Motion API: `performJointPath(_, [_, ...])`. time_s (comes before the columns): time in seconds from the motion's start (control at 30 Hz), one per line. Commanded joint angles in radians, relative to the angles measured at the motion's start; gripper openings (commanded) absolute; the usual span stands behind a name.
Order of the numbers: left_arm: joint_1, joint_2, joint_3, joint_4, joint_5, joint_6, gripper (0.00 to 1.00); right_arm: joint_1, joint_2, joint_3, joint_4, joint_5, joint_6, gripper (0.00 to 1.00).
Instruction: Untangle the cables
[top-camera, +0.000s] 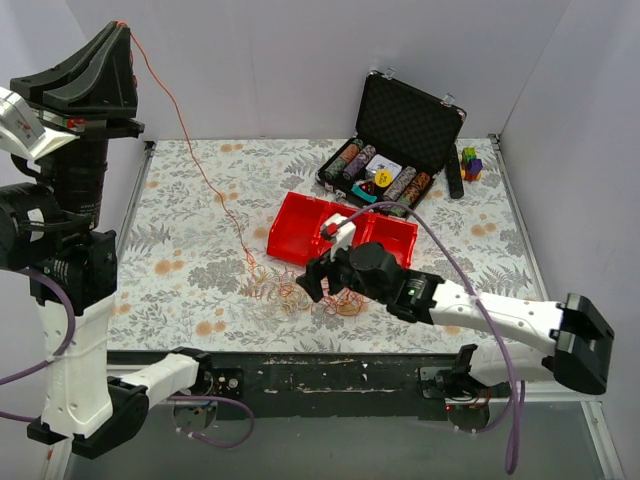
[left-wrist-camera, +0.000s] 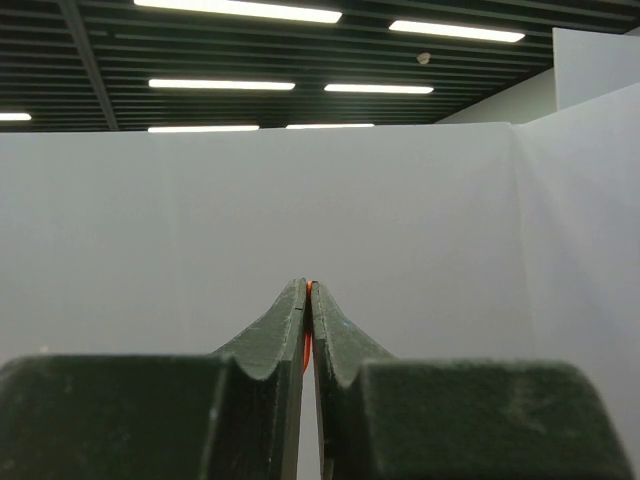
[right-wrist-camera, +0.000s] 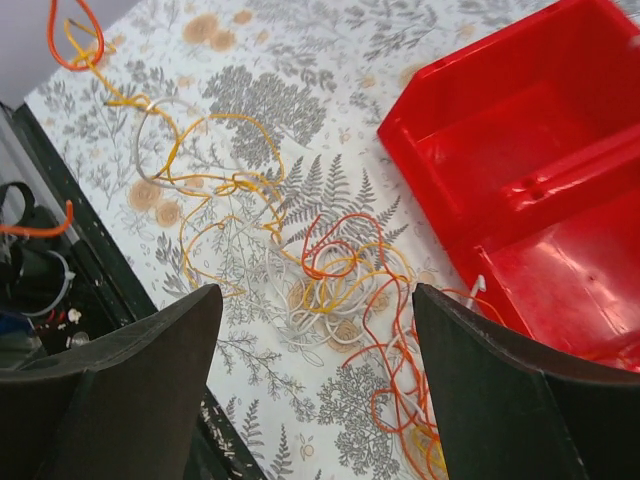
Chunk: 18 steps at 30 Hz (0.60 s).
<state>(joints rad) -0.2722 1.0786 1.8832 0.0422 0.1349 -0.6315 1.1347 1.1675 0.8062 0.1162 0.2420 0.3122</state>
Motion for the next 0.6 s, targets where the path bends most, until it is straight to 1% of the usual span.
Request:
performJointPath(0.0, [-0.001,0.015,0.057,-0.036,0.1,-0.072,0.04,0.007,0.125,0.085,0.171,-0.122,-0.073,0.86])
performJointPath(0.13, [-0.001,0.009,0.062,-0.036,0.13,-0.092,0.03,0.008,0.193,0.12,0.253,-0.23,-0.081,0.86])
performJointPath(0.23, [-0.001,0.004,0.059,-0.036,0.134,-0.096,0.03,0.01,0.228,0.143,0.287,-0.28,-0.076,0.86])
performJointPath(0.4, [-0.001,0.0,0.054,-0.036,0.135,-0.1,0.03,0.016,0.29,0.192,0.344,-0.32,-0.059,0.86])
performJointPath(0.57, [-0.001,0.003,0.071,-0.036,0.14,-0.109,0.03,0.023,0.383,0.269,0.336,-0.303,-0.048,0.83])
